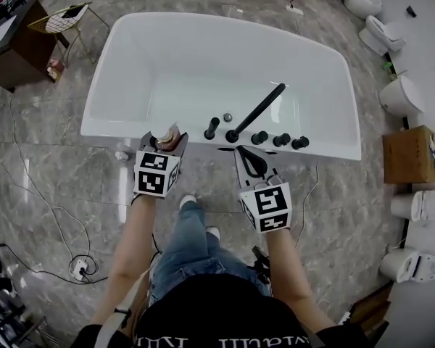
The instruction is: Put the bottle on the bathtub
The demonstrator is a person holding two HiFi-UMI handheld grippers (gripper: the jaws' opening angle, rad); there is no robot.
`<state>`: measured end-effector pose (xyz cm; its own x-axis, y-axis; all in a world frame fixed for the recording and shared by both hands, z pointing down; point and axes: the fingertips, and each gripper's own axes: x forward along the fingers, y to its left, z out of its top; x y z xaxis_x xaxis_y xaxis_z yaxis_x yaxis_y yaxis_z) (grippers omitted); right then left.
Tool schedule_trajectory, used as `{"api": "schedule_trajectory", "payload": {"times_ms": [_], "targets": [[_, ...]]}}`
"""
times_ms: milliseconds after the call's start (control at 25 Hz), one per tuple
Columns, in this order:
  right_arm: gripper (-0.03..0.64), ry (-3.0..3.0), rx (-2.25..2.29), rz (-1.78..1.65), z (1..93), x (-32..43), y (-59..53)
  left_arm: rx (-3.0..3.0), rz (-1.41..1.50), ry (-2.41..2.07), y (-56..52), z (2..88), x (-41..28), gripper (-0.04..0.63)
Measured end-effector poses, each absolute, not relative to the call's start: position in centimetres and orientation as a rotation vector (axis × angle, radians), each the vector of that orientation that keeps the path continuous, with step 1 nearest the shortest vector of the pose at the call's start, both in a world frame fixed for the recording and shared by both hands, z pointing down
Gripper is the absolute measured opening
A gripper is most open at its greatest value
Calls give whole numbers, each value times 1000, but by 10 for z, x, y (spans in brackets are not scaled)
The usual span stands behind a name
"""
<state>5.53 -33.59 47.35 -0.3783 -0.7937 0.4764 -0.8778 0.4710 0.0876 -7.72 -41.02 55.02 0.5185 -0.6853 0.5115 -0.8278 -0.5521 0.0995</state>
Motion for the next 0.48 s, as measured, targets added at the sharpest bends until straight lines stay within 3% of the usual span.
{"api": "schedule_trajectory", "payload": {"times_ms": [480], "targets": [[17,-2193,1424,357,510,60,-369,2458,743,-1105,-462,619,-56,222]]}}
